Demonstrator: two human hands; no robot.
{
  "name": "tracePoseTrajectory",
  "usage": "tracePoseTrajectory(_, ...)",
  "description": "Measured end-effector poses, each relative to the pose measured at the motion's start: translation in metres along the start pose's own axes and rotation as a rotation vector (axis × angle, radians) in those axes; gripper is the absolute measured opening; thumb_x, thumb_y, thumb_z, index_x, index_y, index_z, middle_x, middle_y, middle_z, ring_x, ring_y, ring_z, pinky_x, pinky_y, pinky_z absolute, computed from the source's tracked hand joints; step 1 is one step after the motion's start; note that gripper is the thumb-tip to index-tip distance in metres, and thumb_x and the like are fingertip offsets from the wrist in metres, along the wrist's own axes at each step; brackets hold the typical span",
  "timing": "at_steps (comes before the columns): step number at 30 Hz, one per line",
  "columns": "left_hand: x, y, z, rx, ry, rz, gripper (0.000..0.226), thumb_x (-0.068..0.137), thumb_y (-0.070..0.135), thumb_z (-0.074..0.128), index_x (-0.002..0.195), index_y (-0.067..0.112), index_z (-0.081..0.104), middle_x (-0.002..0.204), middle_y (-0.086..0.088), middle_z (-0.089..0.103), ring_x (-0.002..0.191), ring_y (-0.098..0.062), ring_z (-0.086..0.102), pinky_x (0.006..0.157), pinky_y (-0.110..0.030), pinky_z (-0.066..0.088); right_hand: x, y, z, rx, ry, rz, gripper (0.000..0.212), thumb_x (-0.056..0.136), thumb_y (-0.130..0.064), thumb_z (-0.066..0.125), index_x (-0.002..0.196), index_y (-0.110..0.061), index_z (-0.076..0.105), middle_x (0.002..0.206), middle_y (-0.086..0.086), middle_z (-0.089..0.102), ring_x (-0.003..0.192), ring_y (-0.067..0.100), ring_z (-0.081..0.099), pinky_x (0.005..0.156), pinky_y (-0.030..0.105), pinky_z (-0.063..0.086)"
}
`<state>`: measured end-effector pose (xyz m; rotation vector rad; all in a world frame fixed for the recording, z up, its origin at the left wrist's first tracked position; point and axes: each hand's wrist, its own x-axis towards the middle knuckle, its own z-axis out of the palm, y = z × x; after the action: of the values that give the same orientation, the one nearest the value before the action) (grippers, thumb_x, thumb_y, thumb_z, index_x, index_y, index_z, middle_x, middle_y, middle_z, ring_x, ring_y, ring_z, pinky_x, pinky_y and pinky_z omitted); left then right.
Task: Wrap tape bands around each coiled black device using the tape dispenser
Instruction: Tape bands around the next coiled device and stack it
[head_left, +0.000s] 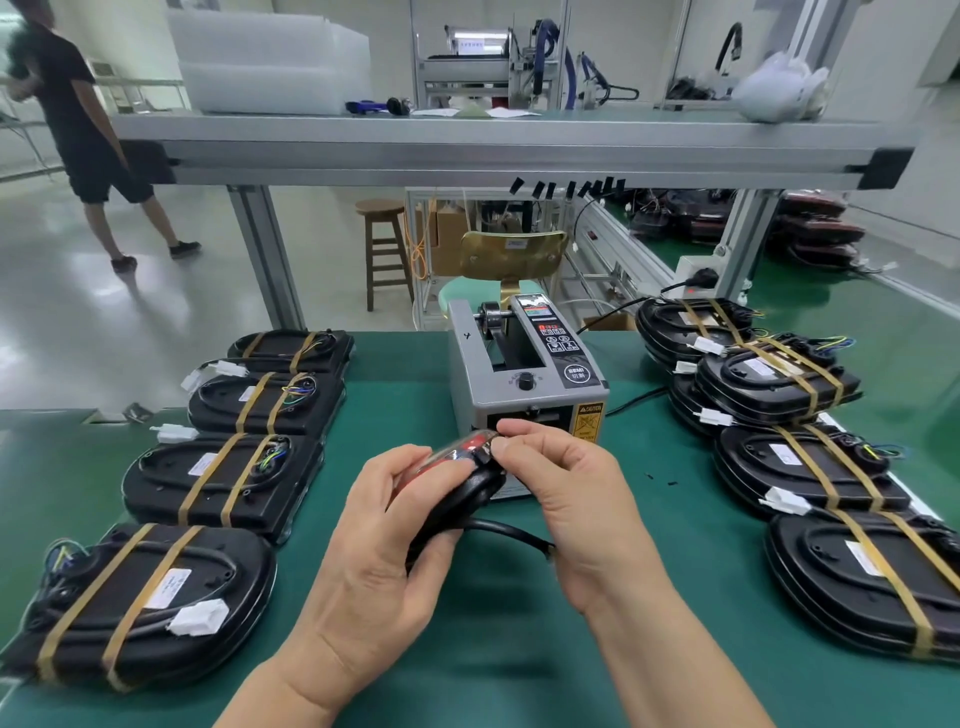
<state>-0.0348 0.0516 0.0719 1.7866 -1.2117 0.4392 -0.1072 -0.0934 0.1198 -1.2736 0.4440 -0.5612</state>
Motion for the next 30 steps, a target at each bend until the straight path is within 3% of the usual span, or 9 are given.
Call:
tracePoseTrajectory(4,-0.001,-0.001,-0.002,0.048,-0.049,-0.026,0.072,0.08,0.007,0.066,0.141,0.04,0.046,0.125,0.001,0.046,0.117,-0.02,0.052,0.103,-0.026,0.04,0.0,0.002,0.0,-0.005,0.016,-0.011,0.027,0.081,-0.005,0.074,0.057,-0.015,0.074,0.102,-0.003,0.073,0.084,0.001,0.067,0.07,0.011,0.049)
tracePoseTrajectory(8,0.0,-0.001,-0.005,0.092,-0.079,-0.011,0.067,0.085,0.016,0.06,0.143,0.045,0.044,0.125,0.004,0.044,0.117,-0.018,0.051,0.103,-0.025,0.041,0.0,0.003,0.0,-0.024,0.037,-0.043,0.028,0.08,-0.005,0.076,0.054,-0.017,0.073,0.1,-0.002,0.073,0.084,0.001,0.067,0.069,0.01,0.048)
tracePoseTrajectory(15,0.001,0.0,-0.008,0.084,-0.088,-0.001,0.064,0.081,0.011,0.067,0.137,0.035,0.051,0.123,0.001,0.049,0.115,-0.018,0.054,0.098,-0.032,0.045,0.003,0.007,0.001,-0.127,0.091,-0.122,0.03,0.078,-0.005,0.079,0.054,-0.019,0.069,0.1,0.0,0.071,0.081,0.004,0.068,0.068,0.011,0.048)
tracePoseTrajectory(21,0.001,0.003,-0.008,0.059,-0.086,-0.006,0.058,0.08,0.011,0.07,0.134,0.03,0.055,0.122,0.001,0.051,0.114,-0.019,0.056,0.099,-0.03,0.045,0.004,0.011,-0.003,-0.114,0.133,-0.135,0.016,0.077,-0.003,0.079,0.071,-0.011,0.066,0.101,0.003,0.069,0.081,0.01,0.068,0.071,0.015,0.05)
tracePoseTrajectory(30,0.001,0.002,-0.008,0.064,-0.074,-0.02,0.063,0.078,0.01,0.07,0.134,0.029,0.05,0.122,0.003,0.051,0.114,-0.018,0.054,0.097,-0.03,0.044,0.005,0.014,-0.006,0.037,0.086,-0.051,0.015,0.078,-0.002,0.078,0.081,-0.011,0.066,0.07,-0.012,0.069,0.068,0.001,0.062,0.063,0.01,0.048)
